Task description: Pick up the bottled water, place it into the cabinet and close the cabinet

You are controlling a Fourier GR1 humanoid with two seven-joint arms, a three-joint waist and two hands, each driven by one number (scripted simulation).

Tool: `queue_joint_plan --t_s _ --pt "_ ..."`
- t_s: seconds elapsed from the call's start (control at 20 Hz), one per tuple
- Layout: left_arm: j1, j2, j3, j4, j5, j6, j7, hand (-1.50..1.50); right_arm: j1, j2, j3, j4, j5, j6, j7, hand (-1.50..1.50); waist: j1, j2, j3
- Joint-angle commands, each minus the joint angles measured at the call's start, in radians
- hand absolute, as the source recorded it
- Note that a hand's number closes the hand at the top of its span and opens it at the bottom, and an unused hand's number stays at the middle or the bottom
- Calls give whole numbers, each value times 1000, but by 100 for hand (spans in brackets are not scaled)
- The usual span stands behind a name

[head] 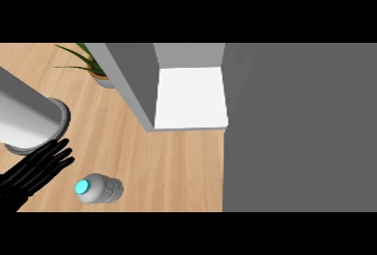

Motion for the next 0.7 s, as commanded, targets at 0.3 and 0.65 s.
queue_joint_plan --t_s 0.3,0.65 --pt "-126 -95 -25 281 -257 -67 -168 -150 129 9 -30 -198 -212 25 34 -150 -11 0 0" --pt "-149 -142 -60 437 -454 -71 -310 -150 153 -22 -62 -224 -250 16 32 -150 -4 3 -2"
